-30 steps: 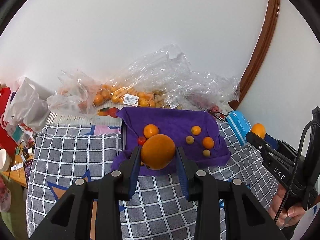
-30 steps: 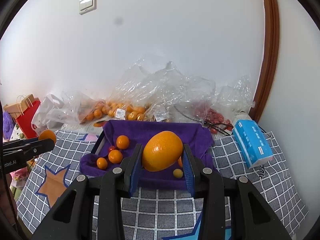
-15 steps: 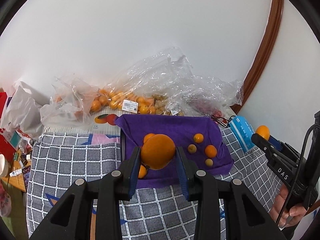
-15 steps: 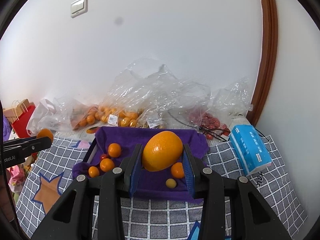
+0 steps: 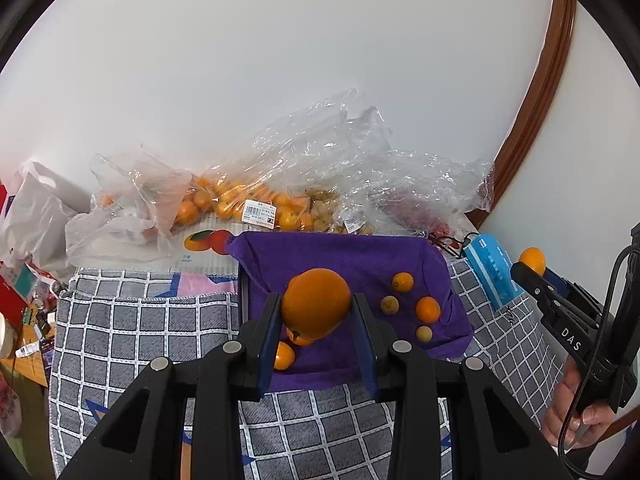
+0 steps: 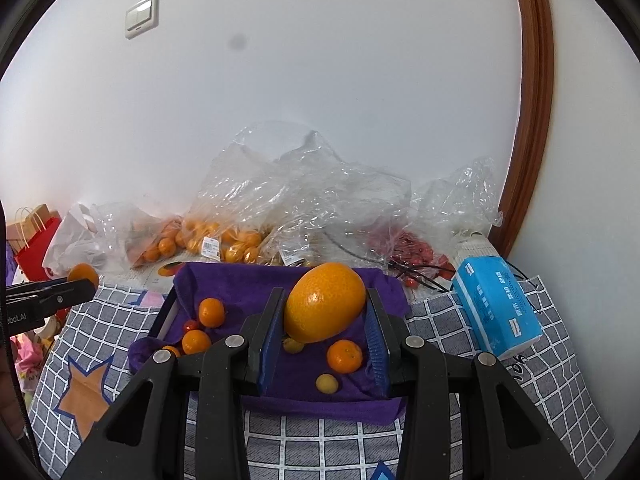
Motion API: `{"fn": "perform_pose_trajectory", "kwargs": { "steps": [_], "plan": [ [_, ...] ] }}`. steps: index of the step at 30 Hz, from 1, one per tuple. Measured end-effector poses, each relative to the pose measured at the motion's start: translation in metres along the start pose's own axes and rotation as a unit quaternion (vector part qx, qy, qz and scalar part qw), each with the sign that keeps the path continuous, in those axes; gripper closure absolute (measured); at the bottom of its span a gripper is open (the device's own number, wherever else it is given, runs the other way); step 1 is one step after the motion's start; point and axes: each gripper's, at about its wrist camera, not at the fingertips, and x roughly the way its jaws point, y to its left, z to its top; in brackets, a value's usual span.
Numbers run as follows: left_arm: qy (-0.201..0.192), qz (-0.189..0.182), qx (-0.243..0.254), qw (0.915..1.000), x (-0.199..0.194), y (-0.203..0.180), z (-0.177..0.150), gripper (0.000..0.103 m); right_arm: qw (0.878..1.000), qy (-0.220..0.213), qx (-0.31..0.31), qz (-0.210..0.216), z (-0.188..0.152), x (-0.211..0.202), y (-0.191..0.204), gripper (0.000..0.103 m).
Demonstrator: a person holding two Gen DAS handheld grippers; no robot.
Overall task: Organize fruits
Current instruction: 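Lower both held oranges down onto the purple towel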
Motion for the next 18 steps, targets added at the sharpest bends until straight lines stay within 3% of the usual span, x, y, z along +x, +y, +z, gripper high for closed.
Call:
{"fn": "perform_pose_trajectory", "kwargs": {
  "steps": [18],
  "plan": [
    [0.017, -0.003, -0.003, 0.9998, 0.043, 0.006, 0.022, 0.07, 1.0, 0.018, 0.005, -0.008, 0.002, 0.046, -0.014, 0.064]
  ]
}}
